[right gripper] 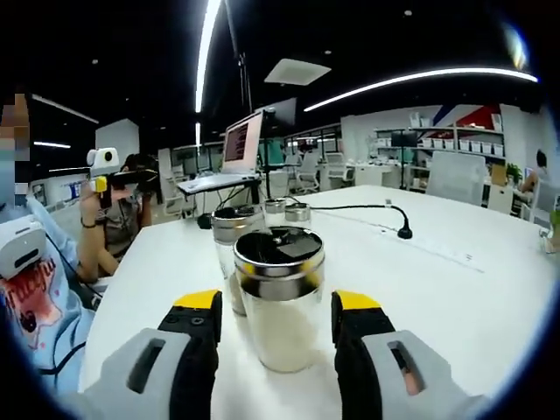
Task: Rotate the seasoning bottle until the label or dispensing opening points toward the visible target arrow and the bottle remains upright within the marked orientation range
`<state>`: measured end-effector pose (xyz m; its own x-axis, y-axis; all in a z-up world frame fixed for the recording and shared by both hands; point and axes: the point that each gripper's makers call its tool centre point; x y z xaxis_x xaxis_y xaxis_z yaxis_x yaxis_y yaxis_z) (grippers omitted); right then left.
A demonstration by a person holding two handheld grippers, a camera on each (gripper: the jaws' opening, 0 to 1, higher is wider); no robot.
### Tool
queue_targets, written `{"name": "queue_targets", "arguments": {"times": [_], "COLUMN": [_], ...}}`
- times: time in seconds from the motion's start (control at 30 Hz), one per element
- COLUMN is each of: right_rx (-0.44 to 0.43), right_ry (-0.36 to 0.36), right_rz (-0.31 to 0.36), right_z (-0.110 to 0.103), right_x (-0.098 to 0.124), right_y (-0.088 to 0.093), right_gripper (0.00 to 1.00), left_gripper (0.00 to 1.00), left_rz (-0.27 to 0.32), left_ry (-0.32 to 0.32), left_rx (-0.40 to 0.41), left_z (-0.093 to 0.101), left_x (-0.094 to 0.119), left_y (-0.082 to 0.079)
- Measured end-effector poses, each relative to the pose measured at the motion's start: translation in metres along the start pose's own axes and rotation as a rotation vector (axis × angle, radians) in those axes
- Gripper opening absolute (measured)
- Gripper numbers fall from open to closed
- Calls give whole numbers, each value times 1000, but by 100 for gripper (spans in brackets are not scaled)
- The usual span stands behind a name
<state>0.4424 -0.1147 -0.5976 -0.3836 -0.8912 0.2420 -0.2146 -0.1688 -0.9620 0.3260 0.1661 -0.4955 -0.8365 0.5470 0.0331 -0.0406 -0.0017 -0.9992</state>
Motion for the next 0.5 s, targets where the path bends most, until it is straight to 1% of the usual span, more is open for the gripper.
{"name": "queue_targets", "arguments": {"times": [0.03,0.07,0.1,0.13,0.17,0.2,0.23,0.27,0.3,0.33,0.4,0.43,0.47,0.5], "right_rx": [-4,-17,-27,-54,-75,-81,-73,-58,-62,-77,-98,-83,-60,-30], "right_ry": [51,179,288,333,409,443,457,500,537,575,670,719,746,777], "right_rz": [29,106,175,212,257,293,291,296,303,309,313,343,373,389], "right_z": [1,10,12,5,3,-2,-7,-8,-9,-10,-10,-11,-11,-11], "right_x": [2,8,15,17,23,23,21,21,21,20,21,22,21,21], "right_y": [-3,-11,-18,-20,-23,-28,-29,-31,-32,-32,-31,-37,-44,-49], "right_gripper": [60,56,49,47,49,54,58,62,66,69,72,73,73,70], "left_gripper": [83,83,83,83,83,83,83,83,83,83,83,83,83,83], "left_rz": [-2,-3,-4,-5,-4,-4,-8,-11,-12,-11,-3,0,2,2], "left_ry": [-4,-8,-9,-7,-5,-6,-9,-9,-9,-7,-3,-3,-4,-5], "left_rx": [2,4,5,6,3,-3,-9,-18,-20,-21,-13,-10,-9,-9], "left_z": [-1,-1,-2,-1,0,1,2,2,2,2,2,2,2,1], "left_x": [0,-1,-1,-1,-2,-2,-2,-2,-1,-1,0,1,1,1], "left_y": [0,1,1,1,0,0,1,1,1,1,-1,-2,-2,-2]}}
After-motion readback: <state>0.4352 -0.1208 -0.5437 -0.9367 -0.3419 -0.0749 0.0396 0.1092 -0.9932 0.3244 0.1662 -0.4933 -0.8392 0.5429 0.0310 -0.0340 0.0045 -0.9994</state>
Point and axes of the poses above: the point that each gripper's makers call its tool centre point, and the gripper's own axes: x roughly backward along the fingers, z roughly to its right, y roughly out of its underside, and after that the axes turned 11 degrees about -y, right-handed
